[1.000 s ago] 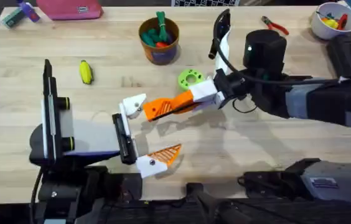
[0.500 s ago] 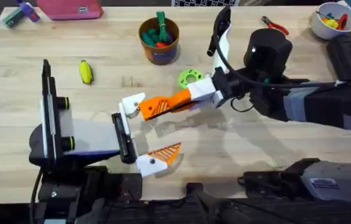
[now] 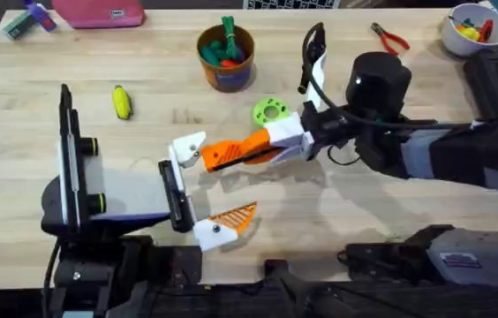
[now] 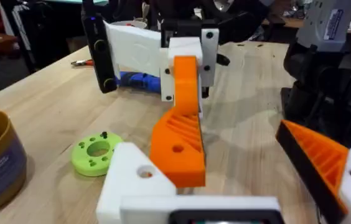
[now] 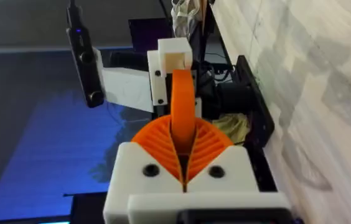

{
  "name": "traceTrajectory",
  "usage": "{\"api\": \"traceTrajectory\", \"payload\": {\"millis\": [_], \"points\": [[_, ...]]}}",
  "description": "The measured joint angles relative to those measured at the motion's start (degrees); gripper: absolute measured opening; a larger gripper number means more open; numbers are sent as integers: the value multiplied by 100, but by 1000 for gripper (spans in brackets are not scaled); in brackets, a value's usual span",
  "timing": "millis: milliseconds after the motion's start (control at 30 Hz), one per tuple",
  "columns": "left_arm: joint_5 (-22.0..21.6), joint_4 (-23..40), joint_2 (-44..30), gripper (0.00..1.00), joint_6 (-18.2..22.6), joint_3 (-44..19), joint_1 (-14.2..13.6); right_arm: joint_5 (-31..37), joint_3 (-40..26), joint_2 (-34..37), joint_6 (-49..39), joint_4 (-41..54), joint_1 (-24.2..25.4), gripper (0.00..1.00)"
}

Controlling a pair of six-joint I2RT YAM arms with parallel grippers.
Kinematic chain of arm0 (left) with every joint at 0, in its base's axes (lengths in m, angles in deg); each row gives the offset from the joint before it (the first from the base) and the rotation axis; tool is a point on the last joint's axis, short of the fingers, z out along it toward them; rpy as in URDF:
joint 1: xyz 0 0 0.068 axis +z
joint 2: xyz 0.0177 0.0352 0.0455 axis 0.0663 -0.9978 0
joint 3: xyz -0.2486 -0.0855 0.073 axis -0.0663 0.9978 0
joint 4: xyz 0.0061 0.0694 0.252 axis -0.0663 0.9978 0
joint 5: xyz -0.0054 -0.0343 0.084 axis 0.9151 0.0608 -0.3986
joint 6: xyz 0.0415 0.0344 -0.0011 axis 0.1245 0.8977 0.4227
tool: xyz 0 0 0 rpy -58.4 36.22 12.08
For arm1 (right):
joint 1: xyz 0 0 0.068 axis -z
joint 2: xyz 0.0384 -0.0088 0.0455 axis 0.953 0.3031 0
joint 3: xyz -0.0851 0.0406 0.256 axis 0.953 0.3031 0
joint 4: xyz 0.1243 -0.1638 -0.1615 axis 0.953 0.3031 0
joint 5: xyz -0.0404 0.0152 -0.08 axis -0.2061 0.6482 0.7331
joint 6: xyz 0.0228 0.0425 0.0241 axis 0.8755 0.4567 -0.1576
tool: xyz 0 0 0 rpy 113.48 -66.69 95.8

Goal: Pick up the gripper from the table and insert it into the empty holder that is missing its gripper. Then pick up a screw, insert it into the mounting hole, and use the screwdriver to tighten it. Finally, clean up the table by picking up the vegetable and placing it into the bucket.

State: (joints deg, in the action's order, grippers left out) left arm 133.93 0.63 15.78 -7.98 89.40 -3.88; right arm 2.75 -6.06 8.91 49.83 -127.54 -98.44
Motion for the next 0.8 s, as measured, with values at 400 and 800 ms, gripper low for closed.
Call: {"api": "traceTrajectory", "payload": {"millis": [400,800], "points": [[-2,0,0,985,2,0,0,220,5,1,40,-355,-47,9],[-15,0,-4,985,-112,0,2,545,5,272,-27,-649,-321,9]]}}
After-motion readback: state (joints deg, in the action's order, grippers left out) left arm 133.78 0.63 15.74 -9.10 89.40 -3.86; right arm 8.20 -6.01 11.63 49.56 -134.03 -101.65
